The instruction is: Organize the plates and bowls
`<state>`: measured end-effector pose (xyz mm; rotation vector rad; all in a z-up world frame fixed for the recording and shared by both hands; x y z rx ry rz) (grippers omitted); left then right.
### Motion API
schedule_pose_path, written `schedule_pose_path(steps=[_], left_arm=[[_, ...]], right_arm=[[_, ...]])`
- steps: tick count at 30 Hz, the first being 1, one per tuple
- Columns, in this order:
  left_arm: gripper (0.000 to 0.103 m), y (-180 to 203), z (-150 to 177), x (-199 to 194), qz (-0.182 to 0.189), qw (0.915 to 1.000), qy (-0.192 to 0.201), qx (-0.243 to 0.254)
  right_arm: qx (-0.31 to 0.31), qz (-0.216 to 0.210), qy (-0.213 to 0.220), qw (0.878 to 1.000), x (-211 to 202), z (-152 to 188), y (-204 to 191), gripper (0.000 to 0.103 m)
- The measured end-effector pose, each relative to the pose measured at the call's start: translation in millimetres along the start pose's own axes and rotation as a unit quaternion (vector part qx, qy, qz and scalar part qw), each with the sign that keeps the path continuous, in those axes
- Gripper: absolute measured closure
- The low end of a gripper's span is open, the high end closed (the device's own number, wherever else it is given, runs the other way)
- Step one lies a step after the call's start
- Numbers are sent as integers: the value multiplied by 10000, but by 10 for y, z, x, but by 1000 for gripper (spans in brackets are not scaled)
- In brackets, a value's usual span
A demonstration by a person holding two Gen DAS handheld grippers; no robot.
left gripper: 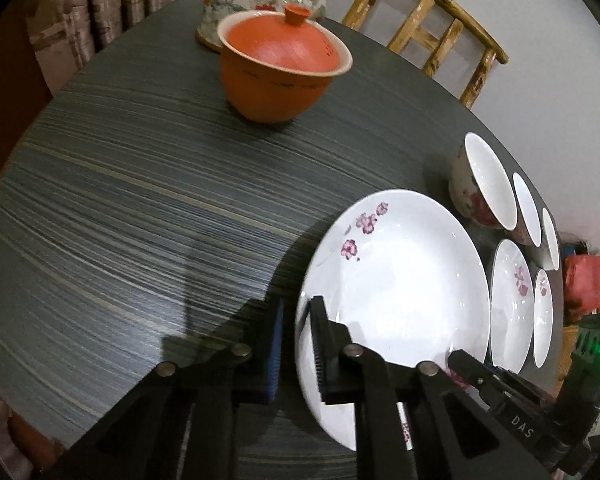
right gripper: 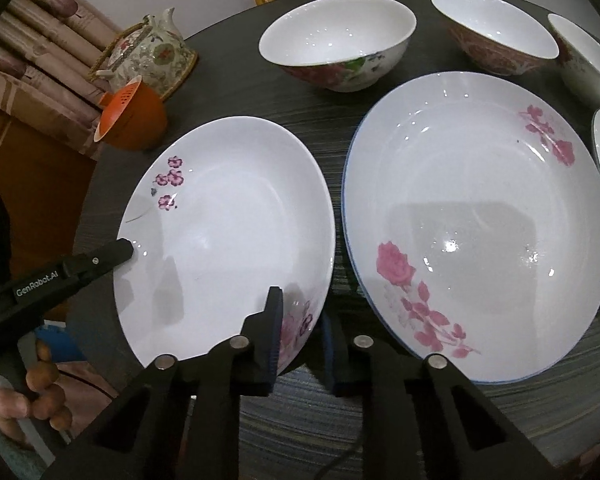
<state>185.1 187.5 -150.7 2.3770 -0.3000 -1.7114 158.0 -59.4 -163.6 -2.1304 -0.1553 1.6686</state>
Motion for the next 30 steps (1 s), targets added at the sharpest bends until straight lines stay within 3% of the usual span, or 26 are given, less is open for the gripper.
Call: schedule_pose_path(steps=[10,19,30], left_arm=[[94,7,4,1,-191,9996,-54,200],[92,-223,56,-104,-434,9989,-25,201],[91,-447,13,-188,-732,9970,51,227]], right_arm=[[-474,152,102,9987,40,52,-155,89],[-808,123,-40,9966,78,263,-421,89],[-976,72,-83,9952,210,292,-711,89]])
Point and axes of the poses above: each gripper's, at about its wrist camera, not at the fingertips, and x roughly the way its jaws point, y to its right, z to its underside, the point moved 2 cm from there along x, roughly the way its jaws point, and after that the axes turned 10 degrees about x, right-handed, at the moved point
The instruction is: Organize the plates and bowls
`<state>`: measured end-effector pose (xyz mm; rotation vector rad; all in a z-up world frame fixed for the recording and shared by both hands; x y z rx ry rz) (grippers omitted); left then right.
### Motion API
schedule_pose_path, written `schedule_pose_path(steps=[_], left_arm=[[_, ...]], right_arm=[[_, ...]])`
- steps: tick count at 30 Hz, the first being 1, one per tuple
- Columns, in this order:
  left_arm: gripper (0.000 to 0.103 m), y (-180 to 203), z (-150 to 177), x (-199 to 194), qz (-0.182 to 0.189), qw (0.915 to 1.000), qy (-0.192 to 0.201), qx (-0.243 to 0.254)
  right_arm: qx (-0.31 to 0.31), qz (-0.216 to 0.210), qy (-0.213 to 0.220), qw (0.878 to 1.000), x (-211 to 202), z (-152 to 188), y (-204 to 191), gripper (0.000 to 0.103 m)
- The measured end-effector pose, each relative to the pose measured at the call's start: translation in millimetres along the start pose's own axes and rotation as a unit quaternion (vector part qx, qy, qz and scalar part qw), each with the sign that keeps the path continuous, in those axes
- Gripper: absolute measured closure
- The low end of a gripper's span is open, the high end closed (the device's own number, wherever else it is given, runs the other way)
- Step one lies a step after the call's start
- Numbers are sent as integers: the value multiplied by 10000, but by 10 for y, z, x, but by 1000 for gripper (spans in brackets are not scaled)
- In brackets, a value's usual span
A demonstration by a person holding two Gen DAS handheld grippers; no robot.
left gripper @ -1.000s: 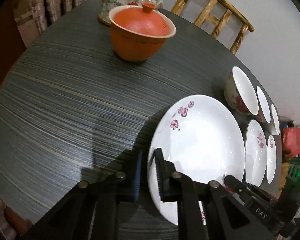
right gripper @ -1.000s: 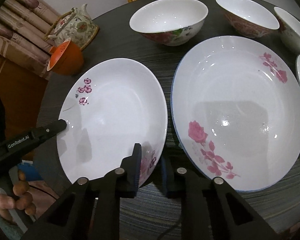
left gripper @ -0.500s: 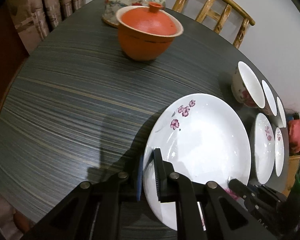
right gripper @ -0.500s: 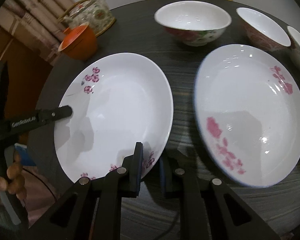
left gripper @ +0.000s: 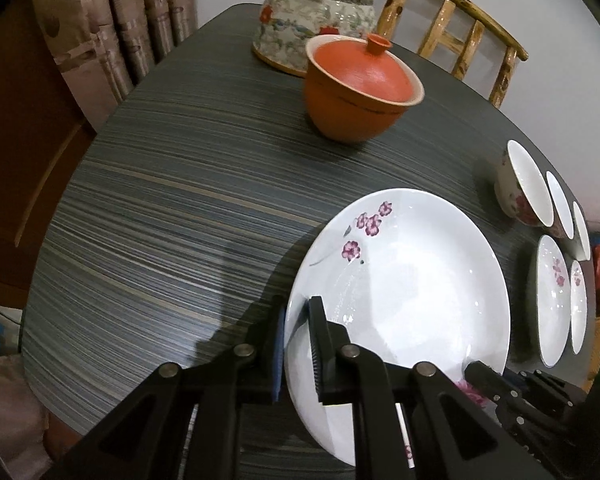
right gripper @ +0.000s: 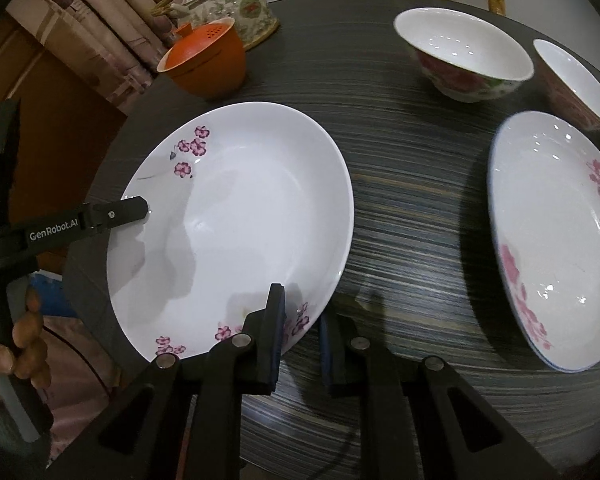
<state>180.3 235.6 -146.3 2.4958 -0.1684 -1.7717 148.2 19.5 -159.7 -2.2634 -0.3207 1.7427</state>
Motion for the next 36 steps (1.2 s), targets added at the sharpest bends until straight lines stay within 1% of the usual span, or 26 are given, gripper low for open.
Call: schedule_pose_path(steps=[8,11,16,22,23,26,28,32,34,36], left_arm=[[90,-96,-52,11,-151,9999,46,-14],[90,-117,-28,23,-123,9999,38,-37],[90,-114,20,-4,-182,9998,80,21],[89,-132,38,-1,-175,9998,89,23],[89,-121,47,-16,-245,9996,124,46],[89,-53,72,-60,-512,9982,187,247],[89,-39,79,-84,-620,9973,199,330],[89,-62,105,-203,-781,9961,281,294],[89,-69,113,-304,-988,9940,388,250],[89,-29,111,-410,-1232,9906,533,271]], right_arm=[[61,28,-7,10000,48,-29,-129,88],[67,-5,-22,10000,76,-41,-178,88],[95,-59,-65,9999,94,-36,-151,88],[41,-48,-60,10000,76,-24,-128,84],[42,-37,-52,10000,63,-16,-120,84],[-32,43,-18,10000,29,4,-116,79],[-43,73,11,10000,8,0,-103,70],[-19,21,75,10000,-108,17,-37,69],[-71,27,157,9998,-189,27,-16,69],[-184,128,266,9994,-307,44,22,69]])
Point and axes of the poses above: each gripper's, at about its wrist camera, not at the fingertips, and x roughly the way its jaws point, y to its right, z to its underside, the point moved 2 cm from there along x, roughly the way its jaws point, and after that the axes turned 10 degrees about x, right-handed, at the moved point
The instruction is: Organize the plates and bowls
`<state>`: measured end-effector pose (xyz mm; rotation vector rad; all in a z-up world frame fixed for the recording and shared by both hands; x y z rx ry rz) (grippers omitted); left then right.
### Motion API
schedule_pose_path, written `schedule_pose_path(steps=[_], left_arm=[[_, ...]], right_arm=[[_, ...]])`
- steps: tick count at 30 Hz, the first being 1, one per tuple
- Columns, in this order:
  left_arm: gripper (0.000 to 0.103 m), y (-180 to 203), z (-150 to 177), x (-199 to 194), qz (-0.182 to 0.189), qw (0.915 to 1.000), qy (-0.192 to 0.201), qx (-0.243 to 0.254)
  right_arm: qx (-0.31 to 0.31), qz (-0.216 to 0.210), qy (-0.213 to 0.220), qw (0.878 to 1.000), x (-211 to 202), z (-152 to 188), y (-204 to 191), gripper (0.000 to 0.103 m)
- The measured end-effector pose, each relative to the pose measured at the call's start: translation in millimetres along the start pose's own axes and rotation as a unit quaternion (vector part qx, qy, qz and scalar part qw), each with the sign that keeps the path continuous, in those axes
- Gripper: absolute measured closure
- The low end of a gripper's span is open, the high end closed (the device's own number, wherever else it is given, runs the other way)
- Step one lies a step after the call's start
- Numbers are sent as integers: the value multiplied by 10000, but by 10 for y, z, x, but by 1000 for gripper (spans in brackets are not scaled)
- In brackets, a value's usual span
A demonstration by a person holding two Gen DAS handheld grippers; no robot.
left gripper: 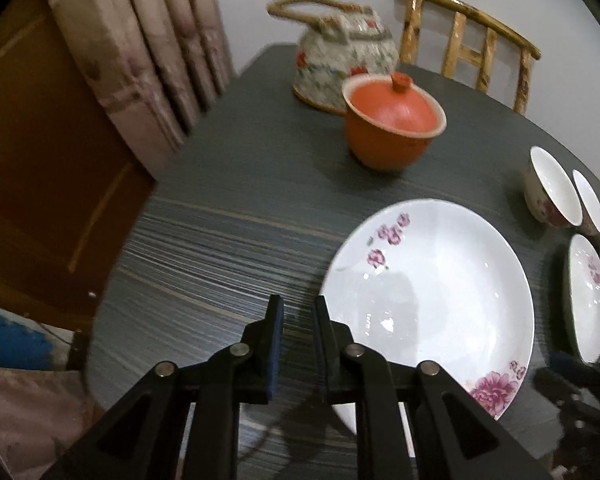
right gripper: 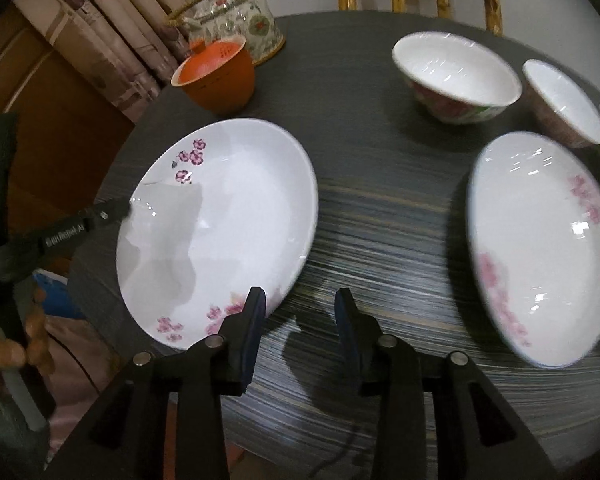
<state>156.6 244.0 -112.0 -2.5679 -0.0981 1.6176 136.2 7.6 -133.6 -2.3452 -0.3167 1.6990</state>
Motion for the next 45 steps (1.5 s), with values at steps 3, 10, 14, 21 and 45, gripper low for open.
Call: schedule_pose_path(steps=[3,10,14,21,45], left_arm=[[89,108,-24,-205,-143,9995,207,170],[89,710,-97,-420,630,9966,244,481],[89,1174,-162,-451,1037,9928,185,571],[89,1866,-293,-360,1432,9863,59,812],[89,2534,-625,401,1690,9795,-543,956]], right_arm=[[-10,67,82,9999,-141,-19,140,69],[548,281,203,9979,-462,23,841,74],[1002,471,305,9934,-630,56,1345,75],[1420,617,361,9873,-762,83,1837,83],[1684,446,185,9845,-501,-70,2162,83]])
Point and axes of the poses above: each gripper's, at about its wrist camera, not at the fingertips, and x roughly the way its jaws point, y to its right, z to its underside, the point moved 2 cm from there along x, roughly the way its jaws point, and after that the axes turned 10 degrees about x, right-handed, at the moved point
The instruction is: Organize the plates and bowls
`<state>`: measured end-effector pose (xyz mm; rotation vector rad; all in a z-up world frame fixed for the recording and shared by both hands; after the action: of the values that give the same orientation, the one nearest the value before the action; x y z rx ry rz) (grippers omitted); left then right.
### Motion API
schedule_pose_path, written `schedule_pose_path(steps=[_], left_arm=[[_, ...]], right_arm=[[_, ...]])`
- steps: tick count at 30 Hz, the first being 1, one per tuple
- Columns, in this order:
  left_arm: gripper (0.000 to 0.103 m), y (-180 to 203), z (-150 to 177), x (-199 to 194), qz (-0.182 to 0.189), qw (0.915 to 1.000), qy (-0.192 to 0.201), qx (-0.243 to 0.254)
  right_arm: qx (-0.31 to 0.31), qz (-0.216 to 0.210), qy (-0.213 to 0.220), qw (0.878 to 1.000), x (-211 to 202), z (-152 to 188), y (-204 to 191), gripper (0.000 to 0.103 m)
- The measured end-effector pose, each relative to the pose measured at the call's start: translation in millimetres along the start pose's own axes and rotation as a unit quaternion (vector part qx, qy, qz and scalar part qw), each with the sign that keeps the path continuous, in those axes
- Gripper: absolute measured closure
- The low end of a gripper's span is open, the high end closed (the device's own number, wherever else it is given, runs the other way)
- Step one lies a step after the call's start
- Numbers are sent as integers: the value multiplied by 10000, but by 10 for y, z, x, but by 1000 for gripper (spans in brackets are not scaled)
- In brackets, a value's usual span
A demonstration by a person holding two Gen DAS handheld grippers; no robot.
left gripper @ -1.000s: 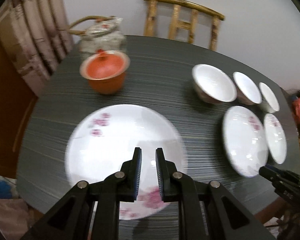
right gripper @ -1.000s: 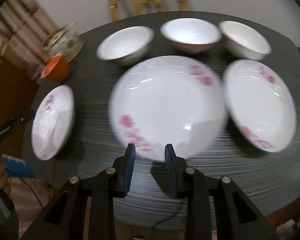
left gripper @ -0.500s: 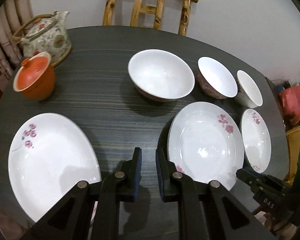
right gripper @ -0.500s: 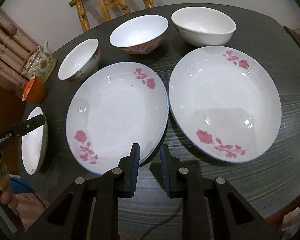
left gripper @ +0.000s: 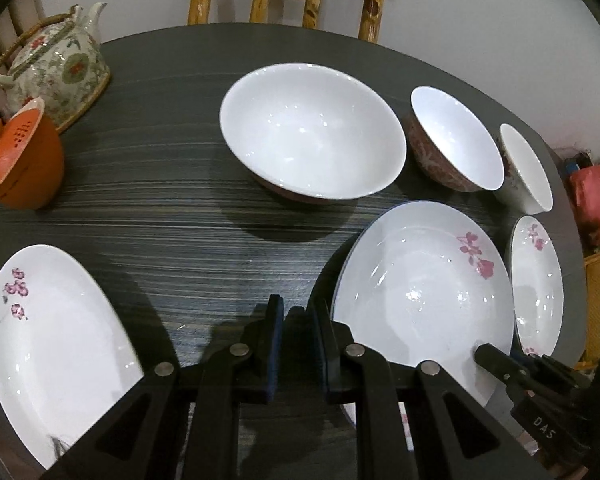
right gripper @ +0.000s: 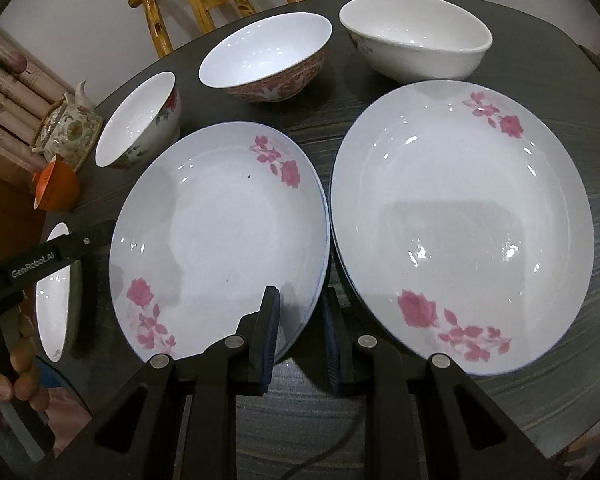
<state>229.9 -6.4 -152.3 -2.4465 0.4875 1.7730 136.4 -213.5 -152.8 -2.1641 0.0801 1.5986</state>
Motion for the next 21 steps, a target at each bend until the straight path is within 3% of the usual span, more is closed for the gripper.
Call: schedule_pose_path(steps=[10,21], left_arm=[[90,67,-106,26,-357,9987,122,347],[89,-58,-145,98,158,9996,-215,-35]], right_arm=[[-37,51,96,9999,71,-84,-63,83],[10,23,34,10000,68,-99,-68,84]])
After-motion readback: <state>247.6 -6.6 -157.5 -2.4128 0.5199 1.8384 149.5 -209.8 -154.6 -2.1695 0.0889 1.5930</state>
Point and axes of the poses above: each gripper's, at about its wrist camera, not at the fingertips, and x roughly the way its jaws point, y to its right, z to its underside, the point moved 2 cm from there along x, roughly the way its jaws point, and after that the axes turned 10 degrees about x, right-handed, at the moved point
